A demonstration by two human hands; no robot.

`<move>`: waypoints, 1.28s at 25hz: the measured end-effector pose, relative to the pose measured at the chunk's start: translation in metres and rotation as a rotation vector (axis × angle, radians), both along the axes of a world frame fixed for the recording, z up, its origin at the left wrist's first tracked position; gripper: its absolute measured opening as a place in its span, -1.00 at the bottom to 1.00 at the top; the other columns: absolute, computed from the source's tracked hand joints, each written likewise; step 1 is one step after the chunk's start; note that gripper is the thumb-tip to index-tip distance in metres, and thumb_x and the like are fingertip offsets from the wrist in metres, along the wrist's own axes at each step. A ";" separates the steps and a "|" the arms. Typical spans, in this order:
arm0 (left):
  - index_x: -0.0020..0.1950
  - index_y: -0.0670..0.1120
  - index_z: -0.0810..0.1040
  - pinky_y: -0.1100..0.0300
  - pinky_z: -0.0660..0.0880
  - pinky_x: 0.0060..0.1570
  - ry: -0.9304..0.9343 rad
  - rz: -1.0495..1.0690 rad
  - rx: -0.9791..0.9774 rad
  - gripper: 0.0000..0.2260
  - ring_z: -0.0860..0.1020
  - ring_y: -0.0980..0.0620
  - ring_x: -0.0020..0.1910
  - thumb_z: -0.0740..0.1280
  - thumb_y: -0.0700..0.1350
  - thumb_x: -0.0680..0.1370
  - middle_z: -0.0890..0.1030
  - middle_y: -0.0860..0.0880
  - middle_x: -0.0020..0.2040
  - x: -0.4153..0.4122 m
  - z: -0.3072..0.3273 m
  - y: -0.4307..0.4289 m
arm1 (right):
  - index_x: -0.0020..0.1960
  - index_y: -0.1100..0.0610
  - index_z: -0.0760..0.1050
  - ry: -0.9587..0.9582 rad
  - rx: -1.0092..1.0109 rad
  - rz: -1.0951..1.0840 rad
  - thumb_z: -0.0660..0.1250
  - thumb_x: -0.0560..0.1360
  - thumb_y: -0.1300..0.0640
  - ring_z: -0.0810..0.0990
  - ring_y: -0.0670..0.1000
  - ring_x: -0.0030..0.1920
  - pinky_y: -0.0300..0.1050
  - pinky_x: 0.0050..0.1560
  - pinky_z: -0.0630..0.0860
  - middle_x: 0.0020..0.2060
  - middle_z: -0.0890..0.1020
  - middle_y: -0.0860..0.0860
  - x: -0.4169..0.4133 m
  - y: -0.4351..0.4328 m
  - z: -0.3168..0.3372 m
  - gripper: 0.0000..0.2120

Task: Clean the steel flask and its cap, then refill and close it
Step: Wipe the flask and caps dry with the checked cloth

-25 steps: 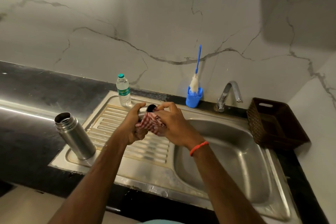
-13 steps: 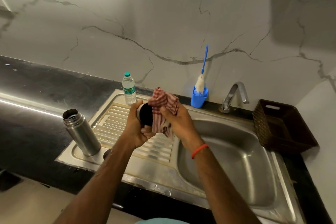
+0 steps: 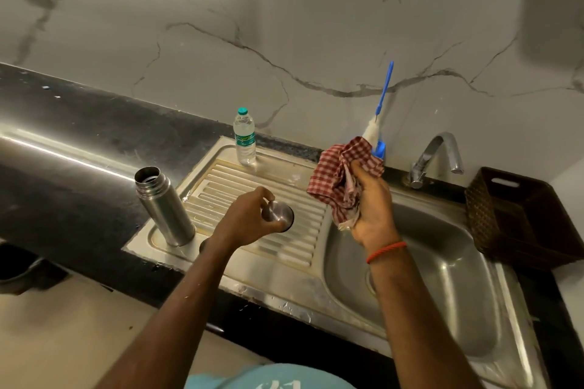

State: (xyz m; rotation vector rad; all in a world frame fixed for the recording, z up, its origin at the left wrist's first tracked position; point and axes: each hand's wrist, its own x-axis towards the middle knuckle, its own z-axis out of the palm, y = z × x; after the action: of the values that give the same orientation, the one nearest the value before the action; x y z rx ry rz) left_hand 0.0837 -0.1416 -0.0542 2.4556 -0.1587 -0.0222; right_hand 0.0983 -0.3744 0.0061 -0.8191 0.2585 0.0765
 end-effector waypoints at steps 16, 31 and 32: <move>0.32 0.11 0.48 0.03 0.48 0.12 0.288 -0.172 0.496 -0.41 0.53 -0.06 0.17 0.58 0.06 0.34 0.59 0.00 0.21 -0.017 -0.059 0.033 | 0.29 0.11 0.55 -0.017 -0.078 0.054 0.65 0.21 -0.01 0.64 0.18 0.22 0.19 0.26 0.53 0.20 0.66 0.16 -0.002 0.021 -0.023 -0.31; 0.30 -0.03 0.55 -0.11 0.63 0.11 0.419 -0.005 -0.818 -0.50 0.64 -0.11 0.18 0.10 0.29 0.62 0.64 -0.07 0.23 -0.003 0.047 -0.004 | 0.31 0.25 0.48 0.000 0.093 0.367 0.24 0.39 0.28 0.63 0.20 0.09 0.21 0.19 0.54 0.12 0.64 0.22 -0.013 0.022 -0.012 -0.52; 0.33 -0.04 0.54 -0.13 0.63 0.11 0.487 0.006 -0.955 -0.42 0.64 -0.13 0.19 0.10 0.35 0.57 0.65 -0.10 0.23 -0.003 0.056 -0.010 | 0.31 0.25 0.48 0.000 0.071 0.384 0.23 0.39 0.27 0.64 0.19 0.08 0.20 0.16 0.56 0.11 0.64 0.22 -0.013 0.023 -0.011 -0.53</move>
State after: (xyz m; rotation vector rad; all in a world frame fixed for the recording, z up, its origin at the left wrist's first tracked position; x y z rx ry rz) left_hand 0.0807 -0.1518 0.0014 1.4431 0.0532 -0.4340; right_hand 0.0849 -0.3516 -0.0044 -0.7900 0.0945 0.4436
